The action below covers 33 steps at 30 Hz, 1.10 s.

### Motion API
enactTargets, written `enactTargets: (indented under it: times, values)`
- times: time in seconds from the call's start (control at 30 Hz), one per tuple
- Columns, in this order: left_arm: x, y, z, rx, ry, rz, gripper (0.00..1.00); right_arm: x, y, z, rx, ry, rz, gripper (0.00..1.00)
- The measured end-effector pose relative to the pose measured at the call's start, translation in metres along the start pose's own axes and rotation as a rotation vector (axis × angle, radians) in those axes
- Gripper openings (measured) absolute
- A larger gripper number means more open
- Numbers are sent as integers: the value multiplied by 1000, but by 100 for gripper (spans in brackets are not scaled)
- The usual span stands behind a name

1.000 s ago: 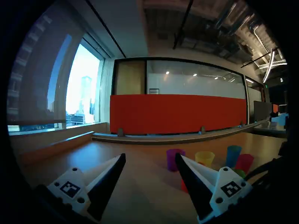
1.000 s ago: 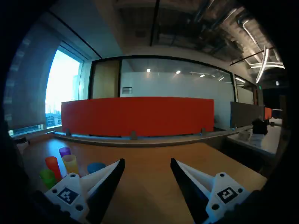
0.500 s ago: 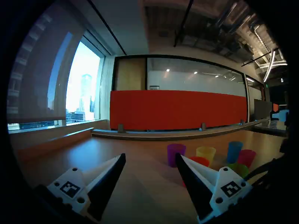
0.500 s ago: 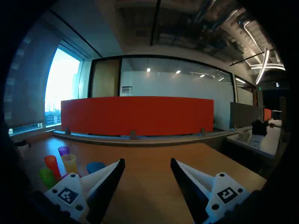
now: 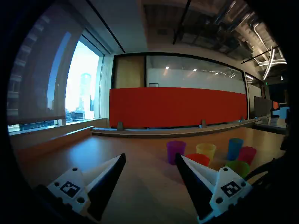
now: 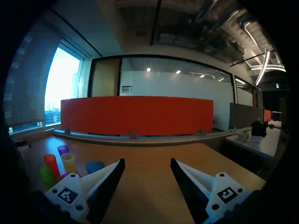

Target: Pour water

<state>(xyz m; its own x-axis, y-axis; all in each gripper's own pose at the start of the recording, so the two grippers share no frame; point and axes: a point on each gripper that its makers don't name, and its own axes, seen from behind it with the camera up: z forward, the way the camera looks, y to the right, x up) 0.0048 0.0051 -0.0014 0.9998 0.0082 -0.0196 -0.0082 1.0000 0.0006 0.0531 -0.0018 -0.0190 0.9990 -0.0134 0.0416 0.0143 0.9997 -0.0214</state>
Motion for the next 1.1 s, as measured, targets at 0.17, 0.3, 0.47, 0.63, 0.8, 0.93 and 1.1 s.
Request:
enactTargets:
  times: [0.17, 0.3, 0.47, 0.63, 0.8, 0.93, 1.1]
  values:
    - [0, 1, 0, -3, -1, 1, 98, 1, 0, 0, 2, 3, 1, 94]
    - [-1, 1, 0, -3, -1, 2, 98, 0, 0, -1, 5, 4, -2, 94]
    - [-1, 1, 0, -4, -2, 2, 98, 2, 0, -3, 8, 18, -18, 94]
    - [-1, 1, 1, -4, -2, 3, 98, 6, 3, -6, 10, 45, -24, 94]
    - [0, 1, 0, -4, -2, 4, 98, 10, 6, -5, 9, 76, -19, 94]
    - [0, 1, 0, -4, -2, 3, 98, 10, 7, -2, 6, 106, -22, 95]
    - [0, 1, 0, -4, -2, 3, 98, 0, 2, 6, 19, 117, -14, 95]
